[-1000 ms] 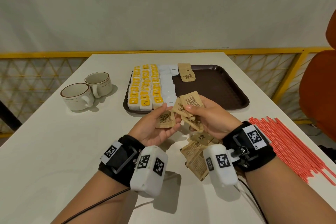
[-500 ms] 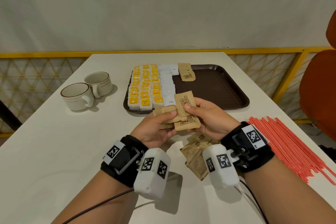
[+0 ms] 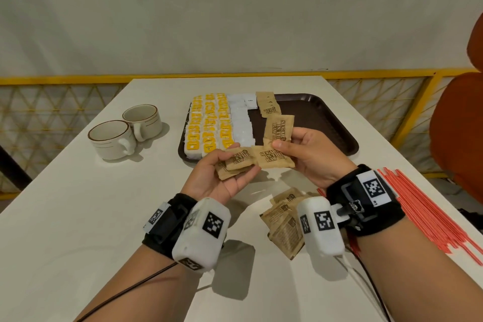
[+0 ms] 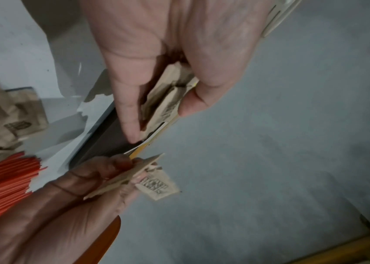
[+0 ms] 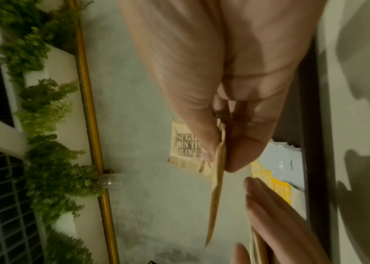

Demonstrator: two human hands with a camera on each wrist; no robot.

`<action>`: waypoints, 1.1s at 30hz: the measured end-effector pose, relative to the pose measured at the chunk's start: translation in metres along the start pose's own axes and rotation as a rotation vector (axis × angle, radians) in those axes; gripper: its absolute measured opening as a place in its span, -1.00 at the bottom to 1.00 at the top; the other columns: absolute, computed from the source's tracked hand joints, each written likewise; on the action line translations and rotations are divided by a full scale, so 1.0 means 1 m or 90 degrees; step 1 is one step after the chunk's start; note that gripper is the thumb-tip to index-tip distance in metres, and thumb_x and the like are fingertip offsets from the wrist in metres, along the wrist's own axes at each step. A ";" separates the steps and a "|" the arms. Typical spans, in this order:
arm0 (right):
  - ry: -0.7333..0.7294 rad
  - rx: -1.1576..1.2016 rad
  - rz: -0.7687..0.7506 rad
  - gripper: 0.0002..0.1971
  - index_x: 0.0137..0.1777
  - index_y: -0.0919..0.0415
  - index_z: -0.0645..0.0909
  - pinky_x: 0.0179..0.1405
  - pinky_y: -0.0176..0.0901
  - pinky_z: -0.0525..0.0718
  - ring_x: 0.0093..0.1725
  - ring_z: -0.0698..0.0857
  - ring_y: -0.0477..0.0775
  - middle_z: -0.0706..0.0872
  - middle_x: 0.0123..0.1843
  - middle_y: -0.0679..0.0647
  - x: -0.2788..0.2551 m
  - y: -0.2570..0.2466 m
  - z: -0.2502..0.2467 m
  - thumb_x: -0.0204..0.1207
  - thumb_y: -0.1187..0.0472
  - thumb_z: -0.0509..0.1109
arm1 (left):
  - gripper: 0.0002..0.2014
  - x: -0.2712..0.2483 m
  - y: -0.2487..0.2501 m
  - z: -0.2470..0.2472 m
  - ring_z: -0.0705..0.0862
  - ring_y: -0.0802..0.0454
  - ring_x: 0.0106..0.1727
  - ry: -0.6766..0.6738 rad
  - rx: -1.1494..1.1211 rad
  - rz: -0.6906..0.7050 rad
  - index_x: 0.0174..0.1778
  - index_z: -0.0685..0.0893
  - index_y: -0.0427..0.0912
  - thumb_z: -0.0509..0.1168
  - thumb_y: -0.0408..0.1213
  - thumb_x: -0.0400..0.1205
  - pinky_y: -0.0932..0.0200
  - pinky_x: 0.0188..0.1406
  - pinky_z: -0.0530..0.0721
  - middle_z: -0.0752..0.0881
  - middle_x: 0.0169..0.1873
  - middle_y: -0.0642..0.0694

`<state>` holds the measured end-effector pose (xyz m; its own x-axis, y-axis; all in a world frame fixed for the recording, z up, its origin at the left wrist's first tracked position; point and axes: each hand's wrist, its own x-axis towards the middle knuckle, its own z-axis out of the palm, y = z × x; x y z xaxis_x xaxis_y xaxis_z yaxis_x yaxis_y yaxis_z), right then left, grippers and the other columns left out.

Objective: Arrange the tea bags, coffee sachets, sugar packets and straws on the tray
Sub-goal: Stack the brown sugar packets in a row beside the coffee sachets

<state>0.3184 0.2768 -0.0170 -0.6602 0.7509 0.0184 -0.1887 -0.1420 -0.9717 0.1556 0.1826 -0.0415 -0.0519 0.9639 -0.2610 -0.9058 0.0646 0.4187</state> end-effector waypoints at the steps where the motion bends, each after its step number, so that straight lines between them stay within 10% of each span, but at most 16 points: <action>1: -0.015 -0.026 -0.002 -0.81 0.09 0.36 0.67 -0.15 -0.13 0.80 -0.12 0.82 0.07 0.83 -0.08 0.18 0.002 -0.001 0.003 0.53 0.49 0.32 | -0.72 -0.001 -0.002 0.000 0.62 -0.42 0.22 -0.011 0.005 -0.020 0.09 0.60 -0.29 0.23 -0.41 0.46 -0.32 -0.04 0.68 0.64 0.21 -0.47; 9: -0.036 -0.307 -0.040 -0.84 0.12 0.21 0.69 -0.01 0.07 0.69 -0.05 0.70 0.13 0.74 0.14 0.39 0.020 -0.004 0.029 0.63 0.32 0.31 | -0.42 -0.003 -0.010 0.006 0.60 -0.20 0.24 0.005 -0.003 -0.034 0.38 0.53 -0.33 0.36 -0.13 0.46 0.04 -0.30 0.79 0.55 0.38 -0.36; 15: -0.108 -0.391 -0.031 -0.86 0.04 0.06 0.71 0.01 -0.14 0.58 -0.02 0.68 0.02 0.80 0.07 0.14 0.019 -0.028 0.018 0.61 0.27 0.36 | -0.45 -0.002 -0.006 0.002 0.70 -0.10 -0.16 0.024 0.019 -0.080 0.08 0.64 -0.30 0.22 0.19 0.54 0.21 -0.33 0.71 0.73 -0.05 -0.35; 22: -0.198 -0.810 -0.068 -0.75 0.16 0.14 0.71 -0.09 -0.14 0.64 -0.20 0.67 -0.08 0.70 -0.17 0.01 0.018 -0.028 0.037 0.50 0.15 0.50 | -0.28 -0.003 -0.007 0.001 0.73 -0.35 0.02 0.013 0.011 -0.078 0.18 0.63 -0.35 0.16 0.32 0.53 -0.42 -0.06 0.63 0.71 0.09 -0.40; 28: -0.296 -0.979 -0.037 -0.05 0.65 -0.03 0.16 0.46 0.12 0.38 0.50 0.37 -0.01 0.41 0.54 -0.10 0.016 -0.028 0.048 0.33 -0.18 0.55 | -0.30 -0.003 -0.007 0.002 0.64 -0.21 0.22 -0.003 0.012 -0.063 0.40 0.53 -0.18 0.21 0.31 0.53 -0.30 -0.02 0.70 0.60 0.32 -0.25; 31: -0.319 -1.059 -0.065 -0.07 0.63 -0.01 0.19 0.46 0.19 0.34 0.52 0.36 0.00 0.44 0.53 -0.10 0.012 -0.026 0.053 0.32 -0.10 0.59 | -0.33 -0.006 -0.007 0.004 0.76 -0.24 -0.07 -0.010 0.045 -0.080 0.27 0.63 -0.21 0.18 0.31 0.52 -0.09 -0.48 0.76 0.69 0.13 -0.28; 33: -0.319 -1.039 -0.083 -0.20 0.57 -0.01 0.32 0.45 0.19 0.34 0.48 0.41 -0.02 0.50 0.47 -0.10 0.011 -0.024 0.055 0.36 -0.06 0.58 | -0.32 -0.008 -0.006 0.004 0.75 -0.24 -0.04 -0.019 0.041 -0.088 0.25 0.65 -0.23 0.22 0.30 0.49 -0.08 -0.42 0.76 0.70 0.12 -0.30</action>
<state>0.2757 0.2532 0.0195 -0.9079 0.3977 -0.1326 0.4159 0.8941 -0.1664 0.1636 0.1758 -0.0382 0.0854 0.9518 -0.2947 -0.8748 0.2132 0.4351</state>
